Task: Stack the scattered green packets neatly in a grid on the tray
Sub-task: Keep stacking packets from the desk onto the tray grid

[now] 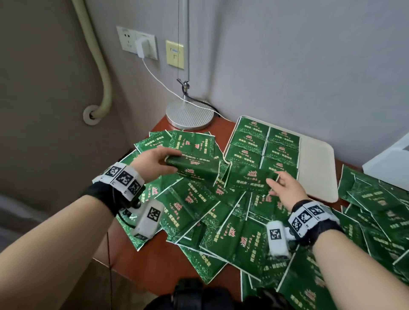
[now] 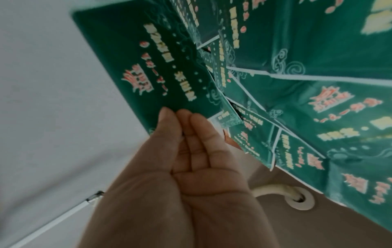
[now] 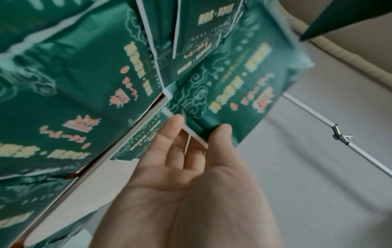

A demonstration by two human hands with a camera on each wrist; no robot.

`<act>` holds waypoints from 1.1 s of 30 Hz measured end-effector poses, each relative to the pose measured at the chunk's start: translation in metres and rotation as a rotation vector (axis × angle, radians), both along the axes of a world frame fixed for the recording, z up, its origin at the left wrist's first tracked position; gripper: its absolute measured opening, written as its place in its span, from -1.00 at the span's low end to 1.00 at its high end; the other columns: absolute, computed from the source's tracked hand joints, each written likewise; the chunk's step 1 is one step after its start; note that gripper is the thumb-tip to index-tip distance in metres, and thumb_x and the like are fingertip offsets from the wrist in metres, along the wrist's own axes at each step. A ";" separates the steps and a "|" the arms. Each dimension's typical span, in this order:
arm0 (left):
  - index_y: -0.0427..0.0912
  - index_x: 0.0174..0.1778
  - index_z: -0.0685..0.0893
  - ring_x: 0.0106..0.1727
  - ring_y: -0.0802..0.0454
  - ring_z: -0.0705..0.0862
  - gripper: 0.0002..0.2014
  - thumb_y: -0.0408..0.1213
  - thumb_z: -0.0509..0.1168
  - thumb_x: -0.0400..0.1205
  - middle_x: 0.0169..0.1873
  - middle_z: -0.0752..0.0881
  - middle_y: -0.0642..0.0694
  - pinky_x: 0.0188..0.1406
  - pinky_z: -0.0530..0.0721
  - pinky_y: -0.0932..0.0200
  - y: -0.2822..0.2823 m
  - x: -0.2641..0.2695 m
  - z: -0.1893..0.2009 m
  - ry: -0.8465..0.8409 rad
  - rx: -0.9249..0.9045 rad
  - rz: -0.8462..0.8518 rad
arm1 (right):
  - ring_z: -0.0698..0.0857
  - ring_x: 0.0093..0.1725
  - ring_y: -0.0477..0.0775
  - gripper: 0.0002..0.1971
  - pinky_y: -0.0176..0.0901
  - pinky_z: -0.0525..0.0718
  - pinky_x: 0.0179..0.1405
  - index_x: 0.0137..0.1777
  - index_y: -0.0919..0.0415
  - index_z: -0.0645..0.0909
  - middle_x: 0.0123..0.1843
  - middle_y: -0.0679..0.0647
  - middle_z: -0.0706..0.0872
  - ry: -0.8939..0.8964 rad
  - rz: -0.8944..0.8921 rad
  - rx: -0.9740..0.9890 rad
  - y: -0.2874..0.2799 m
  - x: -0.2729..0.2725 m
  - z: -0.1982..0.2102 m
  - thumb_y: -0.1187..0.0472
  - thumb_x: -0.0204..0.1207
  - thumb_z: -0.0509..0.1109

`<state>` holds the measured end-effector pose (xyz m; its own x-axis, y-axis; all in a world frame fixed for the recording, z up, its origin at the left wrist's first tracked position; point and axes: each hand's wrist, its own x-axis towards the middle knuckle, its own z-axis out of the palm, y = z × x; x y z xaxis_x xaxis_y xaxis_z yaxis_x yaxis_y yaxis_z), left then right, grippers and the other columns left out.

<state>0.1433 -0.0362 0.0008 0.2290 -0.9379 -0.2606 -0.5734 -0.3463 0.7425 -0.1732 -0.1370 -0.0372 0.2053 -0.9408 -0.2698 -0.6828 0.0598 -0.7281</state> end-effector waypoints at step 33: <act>0.07 0.06 0.61 -0.29 0.18 0.67 -0.75 0.06 0.32 0.53 -0.19 0.74 0.03 -0.22 0.68 0.25 -0.083 -0.085 -0.002 -0.129 0.063 -0.324 | 0.63 0.19 -0.02 -0.63 -0.13 0.53 0.27 0.31 0.12 0.57 0.15 -0.14 0.62 0.183 0.291 0.101 -0.018 0.007 0.037 0.00 0.56 0.31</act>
